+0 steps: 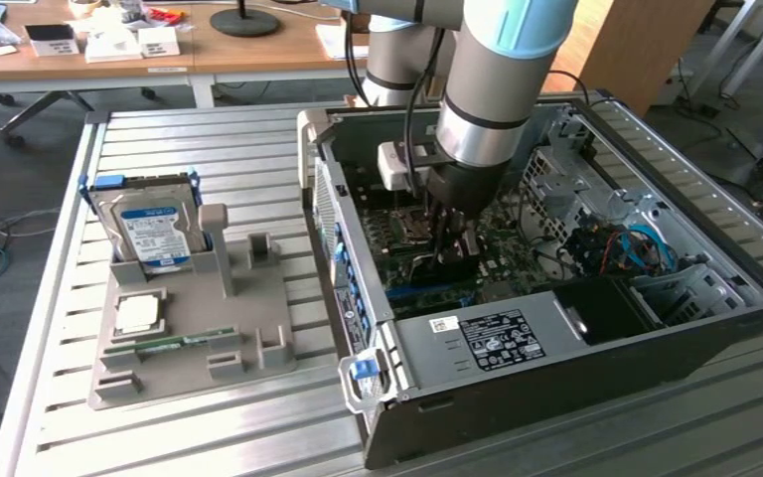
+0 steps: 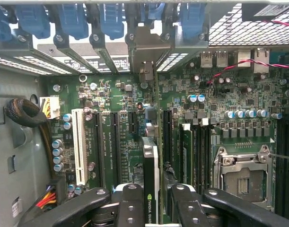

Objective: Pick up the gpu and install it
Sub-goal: 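Insert the gpu into the slot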

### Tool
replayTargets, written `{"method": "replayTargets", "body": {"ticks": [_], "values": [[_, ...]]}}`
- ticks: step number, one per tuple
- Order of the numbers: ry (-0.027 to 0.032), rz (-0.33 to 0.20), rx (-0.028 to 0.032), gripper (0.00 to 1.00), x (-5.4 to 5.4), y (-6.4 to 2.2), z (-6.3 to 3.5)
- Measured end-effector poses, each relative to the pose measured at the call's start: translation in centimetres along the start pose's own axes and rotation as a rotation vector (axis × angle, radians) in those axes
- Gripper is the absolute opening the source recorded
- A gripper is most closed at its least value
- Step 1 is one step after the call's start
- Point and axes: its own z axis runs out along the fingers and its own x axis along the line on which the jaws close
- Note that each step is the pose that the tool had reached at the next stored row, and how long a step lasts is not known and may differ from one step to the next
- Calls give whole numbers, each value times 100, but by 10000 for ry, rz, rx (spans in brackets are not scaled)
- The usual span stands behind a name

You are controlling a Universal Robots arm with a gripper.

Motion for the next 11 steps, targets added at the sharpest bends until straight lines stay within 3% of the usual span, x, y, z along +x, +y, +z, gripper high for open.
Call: {"method": "replayTargets", "body": {"ticks": [11], "values": [[-11, 0, -2, 27, 24, 9, -1]]}}
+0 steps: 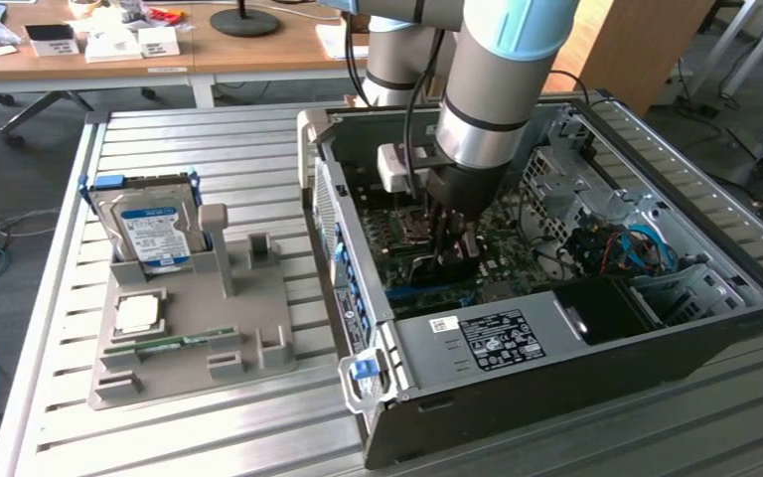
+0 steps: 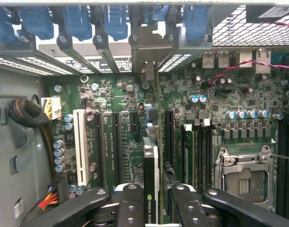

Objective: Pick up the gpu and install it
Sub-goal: 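Insert the gpu into the slot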

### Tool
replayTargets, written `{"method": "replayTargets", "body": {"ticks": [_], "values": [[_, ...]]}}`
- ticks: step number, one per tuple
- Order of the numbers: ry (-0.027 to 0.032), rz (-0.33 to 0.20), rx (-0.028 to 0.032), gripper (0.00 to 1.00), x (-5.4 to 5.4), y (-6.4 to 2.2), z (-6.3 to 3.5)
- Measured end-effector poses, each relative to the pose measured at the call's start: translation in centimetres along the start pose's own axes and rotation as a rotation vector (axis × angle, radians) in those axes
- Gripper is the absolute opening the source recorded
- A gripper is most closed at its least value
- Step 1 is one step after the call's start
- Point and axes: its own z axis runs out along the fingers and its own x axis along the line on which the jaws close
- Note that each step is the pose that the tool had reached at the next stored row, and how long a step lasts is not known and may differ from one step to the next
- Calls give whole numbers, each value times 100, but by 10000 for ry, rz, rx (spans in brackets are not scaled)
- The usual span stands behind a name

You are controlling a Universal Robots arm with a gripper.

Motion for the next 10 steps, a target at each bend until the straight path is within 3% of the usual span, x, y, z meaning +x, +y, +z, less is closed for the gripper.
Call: {"method": "replayTargets", "body": {"ticks": [10], "values": [[0, 2, 0, 27, 4, 26, 7]]}}
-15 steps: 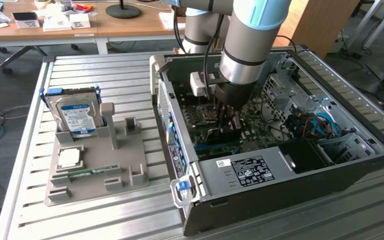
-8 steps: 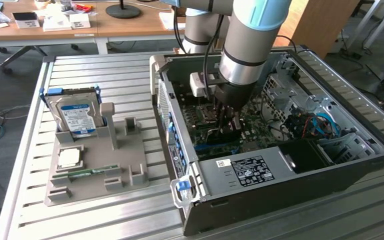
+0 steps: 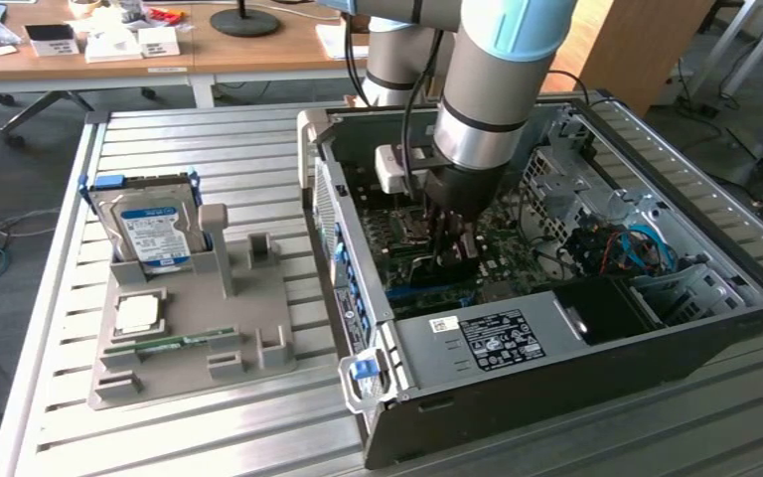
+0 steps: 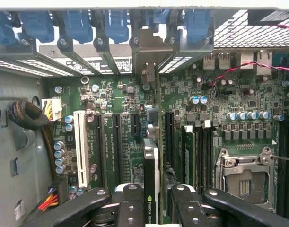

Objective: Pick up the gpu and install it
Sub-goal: 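Insert the gpu into the slot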

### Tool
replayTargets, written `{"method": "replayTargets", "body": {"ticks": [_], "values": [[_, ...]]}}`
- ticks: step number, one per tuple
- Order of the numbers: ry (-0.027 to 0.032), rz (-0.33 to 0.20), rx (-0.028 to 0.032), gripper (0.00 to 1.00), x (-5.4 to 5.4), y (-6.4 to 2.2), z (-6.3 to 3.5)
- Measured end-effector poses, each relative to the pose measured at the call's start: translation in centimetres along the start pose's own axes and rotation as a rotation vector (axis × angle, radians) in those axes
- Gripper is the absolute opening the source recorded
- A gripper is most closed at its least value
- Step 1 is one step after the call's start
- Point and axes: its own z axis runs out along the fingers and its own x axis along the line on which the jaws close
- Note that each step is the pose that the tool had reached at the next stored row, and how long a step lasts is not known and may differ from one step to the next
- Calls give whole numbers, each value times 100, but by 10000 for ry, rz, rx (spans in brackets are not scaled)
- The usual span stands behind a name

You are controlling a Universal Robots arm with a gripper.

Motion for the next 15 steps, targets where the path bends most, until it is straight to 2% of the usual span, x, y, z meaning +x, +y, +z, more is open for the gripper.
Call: {"method": "replayTargets", "body": {"ticks": [15], "values": [[0, 0, 0, 27, 0, 6, 3]]}}
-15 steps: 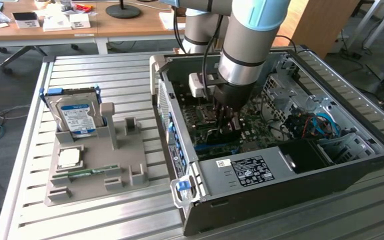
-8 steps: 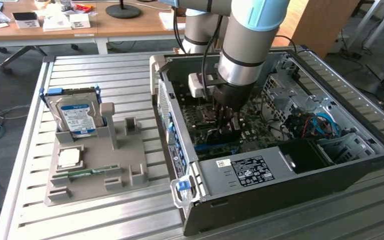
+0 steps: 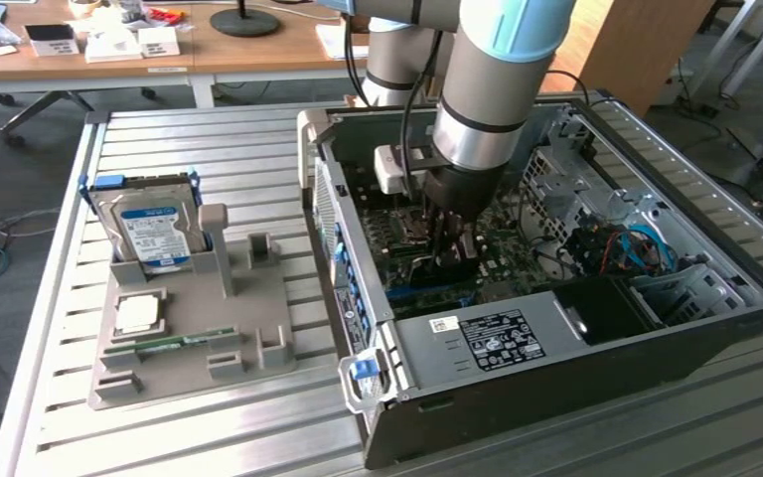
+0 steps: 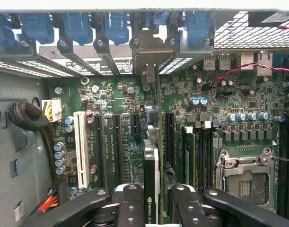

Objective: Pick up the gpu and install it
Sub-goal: 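Insert the gpu into the slot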

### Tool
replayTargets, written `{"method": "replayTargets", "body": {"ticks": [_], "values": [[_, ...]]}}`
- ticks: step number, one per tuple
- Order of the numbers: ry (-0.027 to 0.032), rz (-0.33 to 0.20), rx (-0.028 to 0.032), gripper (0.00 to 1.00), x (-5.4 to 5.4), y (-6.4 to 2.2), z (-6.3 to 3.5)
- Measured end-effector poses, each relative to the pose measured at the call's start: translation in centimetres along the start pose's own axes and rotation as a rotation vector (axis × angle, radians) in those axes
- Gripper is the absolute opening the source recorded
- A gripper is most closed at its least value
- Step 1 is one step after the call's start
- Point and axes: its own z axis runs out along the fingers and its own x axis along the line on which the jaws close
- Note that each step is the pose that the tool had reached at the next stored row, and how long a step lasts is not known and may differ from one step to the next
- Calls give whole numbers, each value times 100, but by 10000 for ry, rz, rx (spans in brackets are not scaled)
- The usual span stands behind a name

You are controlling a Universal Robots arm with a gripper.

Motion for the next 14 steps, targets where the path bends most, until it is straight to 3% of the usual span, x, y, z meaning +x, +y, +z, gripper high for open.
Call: {"method": "replayTargets", "body": {"ticks": [6, 7, 14], "values": [[-8, 5, 3, 28, -1, 2, 3], [-3, 2, 1, 34, -1, 1, 1], [-3, 0, 0, 34, 0, 0, 0]]}}
